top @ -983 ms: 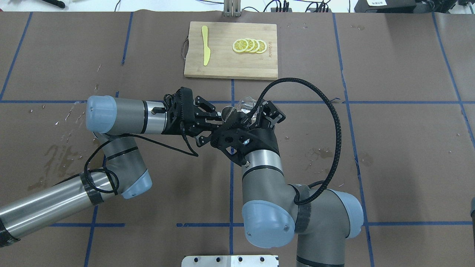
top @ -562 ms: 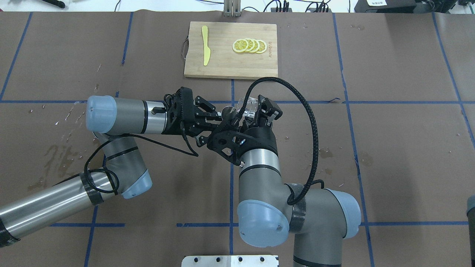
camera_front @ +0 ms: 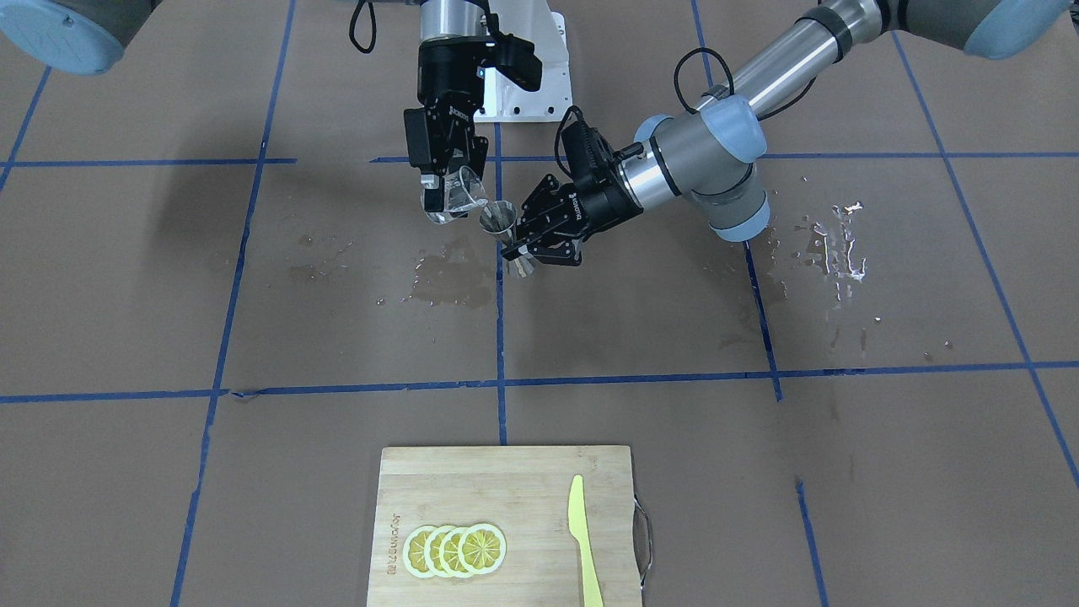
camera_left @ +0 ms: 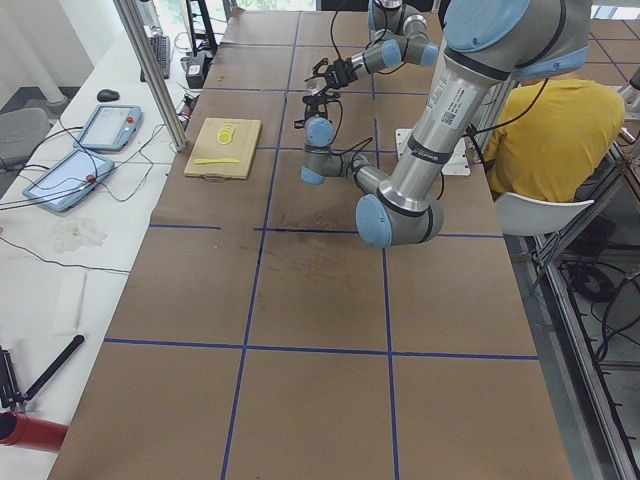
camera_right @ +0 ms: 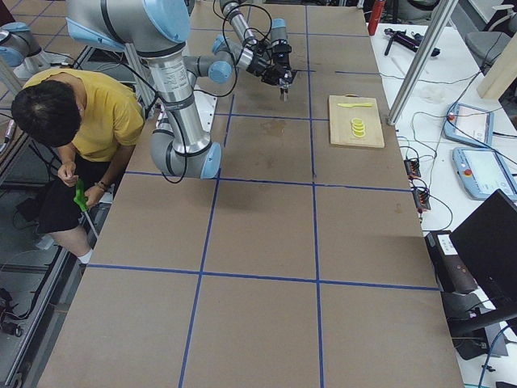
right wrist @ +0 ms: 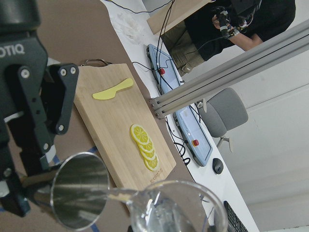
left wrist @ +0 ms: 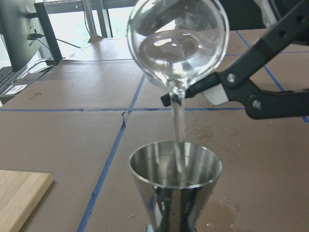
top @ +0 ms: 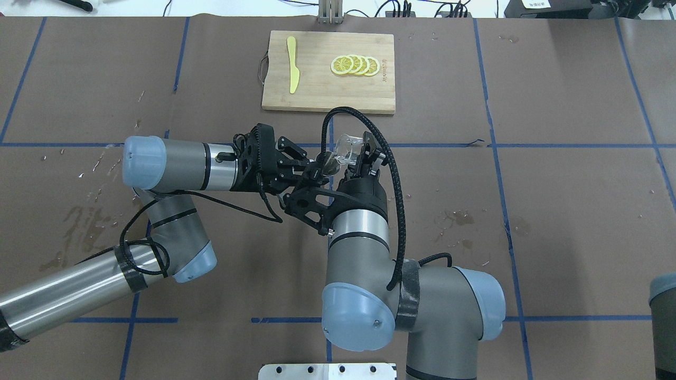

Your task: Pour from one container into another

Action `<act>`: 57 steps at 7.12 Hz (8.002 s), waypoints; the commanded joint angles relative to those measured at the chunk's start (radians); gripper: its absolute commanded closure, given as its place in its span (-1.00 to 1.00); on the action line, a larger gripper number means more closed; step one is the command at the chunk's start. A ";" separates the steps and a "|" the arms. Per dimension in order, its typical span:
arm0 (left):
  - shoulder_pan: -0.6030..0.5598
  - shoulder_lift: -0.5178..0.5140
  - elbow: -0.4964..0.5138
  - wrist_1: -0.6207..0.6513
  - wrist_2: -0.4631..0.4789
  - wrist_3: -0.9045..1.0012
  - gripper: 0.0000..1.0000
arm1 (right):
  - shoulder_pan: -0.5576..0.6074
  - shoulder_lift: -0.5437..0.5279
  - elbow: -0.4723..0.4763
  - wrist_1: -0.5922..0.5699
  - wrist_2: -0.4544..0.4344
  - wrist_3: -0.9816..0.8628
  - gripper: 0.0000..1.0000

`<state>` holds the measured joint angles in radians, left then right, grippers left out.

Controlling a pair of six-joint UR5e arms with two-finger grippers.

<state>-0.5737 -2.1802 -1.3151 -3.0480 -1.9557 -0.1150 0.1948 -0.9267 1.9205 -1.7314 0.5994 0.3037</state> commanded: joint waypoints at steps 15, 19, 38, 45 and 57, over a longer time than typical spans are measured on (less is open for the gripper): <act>0.000 -0.001 -0.001 0.000 0.000 0.000 1.00 | 0.003 0.038 0.003 -0.083 -0.026 -0.264 1.00; 0.000 0.000 -0.001 0.000 0.000 0.000 1.00 | 0.027 0.023 0.043 0.030 0.037 -0.062 1.00; -0.089 0.357 -0.119 -0.349 -0.002 -0.313 1.00 | 0.206 -0.185 0.029 0.498 0.152 0.107 1.00; -0.078 0.697 -0.254 -0.563 0.293 -0.491 1.00 | 0.204 -0.187 0.023 0.500 0.152 0.104 1.00; 0.276 0.775 -0.175 -0.511 1.101 -0.538 1.00 | 0.201 -0.187 0.023 0.500 0.152 0.103 1.00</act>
<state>-0.3074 -1.3991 -1.5004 -3.5875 -0.9024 -0.6527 0.3972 -1.1140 1.9429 -1.2318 0.7516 0.4062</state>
